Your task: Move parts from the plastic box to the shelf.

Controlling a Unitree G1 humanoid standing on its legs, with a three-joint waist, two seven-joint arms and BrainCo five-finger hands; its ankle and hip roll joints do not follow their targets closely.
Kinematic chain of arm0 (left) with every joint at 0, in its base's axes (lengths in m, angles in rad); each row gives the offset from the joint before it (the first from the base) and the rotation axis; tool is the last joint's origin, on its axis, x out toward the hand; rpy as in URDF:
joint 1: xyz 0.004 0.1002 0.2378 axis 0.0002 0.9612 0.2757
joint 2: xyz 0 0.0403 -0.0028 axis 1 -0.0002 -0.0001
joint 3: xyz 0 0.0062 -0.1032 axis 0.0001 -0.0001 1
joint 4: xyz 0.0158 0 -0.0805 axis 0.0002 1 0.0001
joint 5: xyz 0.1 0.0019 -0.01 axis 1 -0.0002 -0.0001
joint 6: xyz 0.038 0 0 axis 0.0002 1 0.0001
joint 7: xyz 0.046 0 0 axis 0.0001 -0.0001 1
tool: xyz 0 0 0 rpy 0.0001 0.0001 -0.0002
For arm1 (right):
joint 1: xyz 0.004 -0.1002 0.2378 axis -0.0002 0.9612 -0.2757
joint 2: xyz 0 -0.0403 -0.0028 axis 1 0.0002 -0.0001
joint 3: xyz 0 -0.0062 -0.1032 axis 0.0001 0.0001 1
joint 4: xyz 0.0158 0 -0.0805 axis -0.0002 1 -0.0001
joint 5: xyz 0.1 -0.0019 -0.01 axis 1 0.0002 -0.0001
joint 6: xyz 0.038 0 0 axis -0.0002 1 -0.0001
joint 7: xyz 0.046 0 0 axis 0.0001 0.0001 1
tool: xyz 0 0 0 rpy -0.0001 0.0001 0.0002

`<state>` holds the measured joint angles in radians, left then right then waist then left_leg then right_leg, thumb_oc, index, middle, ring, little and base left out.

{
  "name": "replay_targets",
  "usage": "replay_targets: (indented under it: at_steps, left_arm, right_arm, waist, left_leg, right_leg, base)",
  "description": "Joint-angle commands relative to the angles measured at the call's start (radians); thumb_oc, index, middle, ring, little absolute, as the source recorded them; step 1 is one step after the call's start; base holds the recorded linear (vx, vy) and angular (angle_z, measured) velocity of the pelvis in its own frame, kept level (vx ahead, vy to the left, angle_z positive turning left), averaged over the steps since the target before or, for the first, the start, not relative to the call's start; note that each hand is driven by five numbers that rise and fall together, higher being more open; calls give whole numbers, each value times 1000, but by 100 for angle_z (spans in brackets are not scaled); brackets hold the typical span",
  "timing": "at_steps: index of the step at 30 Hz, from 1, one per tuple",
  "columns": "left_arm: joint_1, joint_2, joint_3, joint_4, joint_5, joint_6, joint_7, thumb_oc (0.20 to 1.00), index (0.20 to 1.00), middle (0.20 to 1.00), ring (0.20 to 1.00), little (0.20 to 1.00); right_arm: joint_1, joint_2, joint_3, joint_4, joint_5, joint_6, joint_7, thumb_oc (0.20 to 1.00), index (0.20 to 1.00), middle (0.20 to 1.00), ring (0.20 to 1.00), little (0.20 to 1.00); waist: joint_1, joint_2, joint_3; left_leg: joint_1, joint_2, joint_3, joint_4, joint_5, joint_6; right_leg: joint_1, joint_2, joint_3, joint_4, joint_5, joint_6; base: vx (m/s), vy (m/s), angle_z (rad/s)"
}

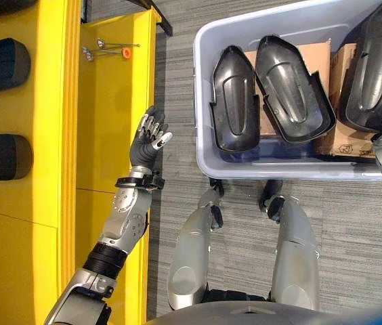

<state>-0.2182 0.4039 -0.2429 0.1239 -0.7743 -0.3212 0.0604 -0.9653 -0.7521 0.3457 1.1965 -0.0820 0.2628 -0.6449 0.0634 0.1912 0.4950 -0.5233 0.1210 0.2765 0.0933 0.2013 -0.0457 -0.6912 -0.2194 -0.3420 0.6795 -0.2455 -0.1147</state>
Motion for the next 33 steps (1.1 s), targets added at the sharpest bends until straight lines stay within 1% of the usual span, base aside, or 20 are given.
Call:
replay_targets:
  at_steps: [1, 2, 4, 5, 7, 8, 9, 12, 13, 15, 20, 21, 23, 24, 25, 26, 27, 28, 33]
  left_arm:
    - [-27, 34, -13, 11, -1, -78, -21, 1000, 1000, 1000, 1000, 1000]
    - [-27, 32, -15, 14, 0, -81, -23, 1000, 1000, 1000, 1000, 1000]
    - [-25, 34, -21, 12, -7, -86, -22, 1000, 1000, 1000, 1000, 1000]
    - [-24, 34, -22, 12, -7, -86, -22, 1000, 1000, 1000, 1000, 1000]
    - [-18, 33, -23, 9, -11, -88, -22, 1000, 1000, 1000, 1000, 1000]
    - [-18, 33, -23, 9, -11, -88, -22, 1000, 1000, 1000, 1000, 1000]
    - [-9, 34, -20, 2, -15, -88, -25, 1000, 1000, 1000, 1000, 1000]
    - [1, 36, -10, -8, -16, -85, -25, 1000, 1000, 1000, 1000, 1000]
    - [4, 35, -5, -9, -16, -87, -30, 1000, 1000, 1000, 1000, 1000]
    - [20, 32, 12, -19, -10, -83, -36, 1000, 1000, 1000, 1000, 1000]
    - [68, 37, 57, -49, -16, -60, -61, 1000, 1000, 1000, 1000, 1000]
    - [83, 36, 67, -55, -15, -51, -67, 1000, 1000, 1000, 1000, 1000]
    - [87, 35, 70, -56, -15, -48, -68, 1000, 1000, 1000, 1000, 1000]
    - [108, 33, 81, -64, -16, -34, -76, 1000, 1000, 1000, 1000, 1000]
    - [111, 32, 84, -67, -14, -29, -77, 1000, 1000, 1000, 1000, 1000]
    - [113, 32, 83, -66, -14, -27, -76, 1000, 1000, 1000, 1000, 1000]
    - [117, 30, 86, -67, -13, -22, -80, 1000, 1000, 1000, 1000, 1000]
    - [132, 27, 90, -74, -5, -12, -86, 1000, 1000, 1000, 1000, 1000]
    - [153, 20, 101, -91, 3, 3, -79, 1000, 1000, 1000, 1000, 1000]
  right_arm:
    - [76, 88, 15, 88, 60, 46, -8, 200, 200, 200, 200, 200]
    - [80, 92, 11, 93, 74, 39, -26, 200, 200, 200, 200, 200]
    - [92, 100, -4, 92, 107, 1, -93, 200, 200, 200, 200, 200]
    - [94, 101, -6, 91, 110, -5, -101, 200, 200, 200, 200, 200]
    - [108, 112, -30, 64, 61, -57, -183, 200, 200, 200, 200, 200]
    - [109, 113, -31, 63, 61, -58, -184, 200, 200, 200, 200, 200]
    - [110, 113, -26, 14, 0, -91, -259, 200, 200, 200, 200, 200]
    - [109, 103, -22, -44, -71, -99, -301, 200, 200, 200, 200, 200]
    - [111, 99, -21, -55, -92, -112, -318, 200, 200, 200, 200, 200]
    - [110, 79, -11, -126, -135, -97, -348, 200, 200, 200, 200, 200]
    - [144, 40, -46, -238, -210, -83, -379, 200, 200, 200, 200, 200]
    - [162, 31, -59, -267, -226, -74, -378, 200, 200, 200, 200, 200]
    - [168, 29, -63, -273, -230, -75, -380, 200, 200, 200, 200, 200]
    - [195, 20, -82, -305, -248, -71, -373, 200, 200, 200, 200, 200]
    - [198, 18, -86, -313, -250, -71, -366, 200, 200, 200, 200, 200]
    - [200, 18, -86, -314, -250, -70, -366, 200, 200, 200, 200, 200]
    - [204, 15, -91, -325, -251, -73, -357, 200, 200, 200, 200, 200]
    - [218, 5, -100, -350, -273, -80, -329, 200, 200, 200, 200, 200]
    - [259, 0, -115, -409, -277, -101, -273, 200, 200, 200, 200, 200]
  waist:
    - [8, -14, 25]
    - [8, -13, 25]
    - [6, -13, 25]
    - [6, -13, 25]
    - [1, -17, 25]
    - [1, -17, 25]
    - [-3, -22, 25]
    - [-8, -31, 25]
    - [-9, -33, 25]
    - [-13, -45, 25]
    - [-14, -65, 24]
    - [-14, -70, 10]
    - [-14, -71, 7]
    - [-12, -81, -15]
    - [-10, -80, -19]
    - [-11, -83, -23]
    - [-9, -82, -28]
    - [-9, -87, -43]
    - [-12, -99, -71]
  left_leg:
    - [-12, 40, -52, 130, -114, -49]
    - [-12, 40, -53, 130, -113, -48]
    - [-3, 40, -54, 127, -113, -47]
    - [-1, 41, -54, 126, -113, -47]
    - [20, 40, -55, 119, -114, -47]
    - [21, 40, -55, 119, -113, -47]
    - [43, 42, -56, 116, -114, -47]
    - [78, 45, -54, 103, -113, -49]
    - [85, 45, -53, 100, -113, -49]
    - [126, 51, -53, 90, -112, -53]
    - [223, 60, -50, 64, -105, -59]
    - [246, 60, -50, 55, -102, -61]
    - [250, 60, -50, 53, -101, -61]
    - [283, 61, -48, 40, -99, -63]
    - [282, 67, -38, 32, -79, -54]
    - [294, 62, -48, 32, -97, -65]
    - [297, 68, -37, 23, -76, -56]
    - [326, 66, -35, 9, -74, -58]
    - [371, 60, -30, -16, -77, -58]
  right_leg:
    - [23, 26, 44, -92, 99, 114]
    - [23, 28, 45, -93, 100, 114]
    - [33, 32, 49, -101, 102, 114]
    - [35, 33, 50, -102, 102, 114]
    - [56, 39, 56, -118, 106, 117]
    - [57, 39, 56, -119, 106, 117]
    - [83, 45, 62, -134, 109, 121]
    - [118, 50, 64, -155, 113, 124]
    - [126, 52, 64, -161, 114, 125]
    - [171, 59, 62, -186, 118, 126]
    - [274, 73, 60, -234, 118, 128]
    - [301, 77, 58, -249, 116, 127]
    - [307, 77, 57, -252, 116, 126]
    - [346, 79, 53, -277, 118, 124]
    - [350, 84, 42, -293, 143, 113]
    - [361, 82, 52, -290, 122, 124]
    - [369, 87, 40, -308, 146, 111]
    - [405, 89, 38, -331, 150, 111]
    - [460, 88, 34, -371, 159, 115]
  base:
    - [-10, 3, 7]
    - [-12, 11, 4]
    - [0, 0, 0]
    - [-9, 33, 4]
    - [-10, 43, 3]
    - [-15, 58, -1]
    - [-15, 51, -1]
    - [-9, 48, -1]
    - [-4, 41, 0]
    - [7, 46, 1]
    - [35, 51, -7]
    - [74, 50, -6]
    - [73, 40, -1]
    - [34, 44, 3]
    - [111, 47, 3]
    - [-11, 31, 2]
    - [110, 72, -3]
    - [48, 80, -2]
    - [81, 59, -3]
